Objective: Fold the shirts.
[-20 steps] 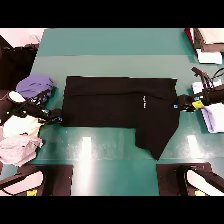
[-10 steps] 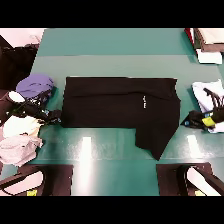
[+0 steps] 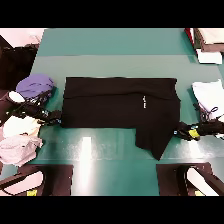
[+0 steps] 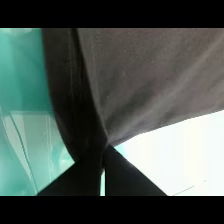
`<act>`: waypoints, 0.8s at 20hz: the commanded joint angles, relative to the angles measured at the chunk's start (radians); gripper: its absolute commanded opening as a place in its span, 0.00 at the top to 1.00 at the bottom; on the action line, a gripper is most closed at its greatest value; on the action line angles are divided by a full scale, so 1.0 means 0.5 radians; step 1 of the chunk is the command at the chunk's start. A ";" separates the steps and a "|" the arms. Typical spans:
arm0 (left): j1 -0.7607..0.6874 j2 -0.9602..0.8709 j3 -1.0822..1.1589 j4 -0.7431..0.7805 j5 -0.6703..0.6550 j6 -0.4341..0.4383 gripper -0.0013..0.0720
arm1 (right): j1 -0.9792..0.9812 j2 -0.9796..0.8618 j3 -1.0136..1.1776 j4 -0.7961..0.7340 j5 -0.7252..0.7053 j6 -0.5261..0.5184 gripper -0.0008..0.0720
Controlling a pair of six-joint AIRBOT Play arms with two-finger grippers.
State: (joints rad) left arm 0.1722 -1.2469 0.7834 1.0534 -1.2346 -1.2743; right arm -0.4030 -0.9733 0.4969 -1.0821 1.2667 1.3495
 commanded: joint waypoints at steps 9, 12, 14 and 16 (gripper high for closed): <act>0.000 0.452 -0.001 0.181 -0.353 -0.016 0.95 | 0.130 0.356 0.157 -0.433 0.594 -0.025 0.96; 0.000 0.740 -0.001 0.179 -0.653 -0.019 0.95 | 0.131 0.584 0.376 -0.555 0.723 0.031 0.96; 0.000 0.796 0.003 0.155 -0.658 -0.083 0.95 | 0.141 0.649 0.516 -0.533 0.679 0.053 0.96; 0.000 0.793 0.013 0.069 -0.526 -0.094 0.95 | 0.172 0.594 0.636 -0.491 0.630 0.053 0.96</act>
State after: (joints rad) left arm 0.1722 -0.8909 0.7856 1.1248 -1.5059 -1.3006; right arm -0.3302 -0.6941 0.7300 -1.3190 1.5757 1.3636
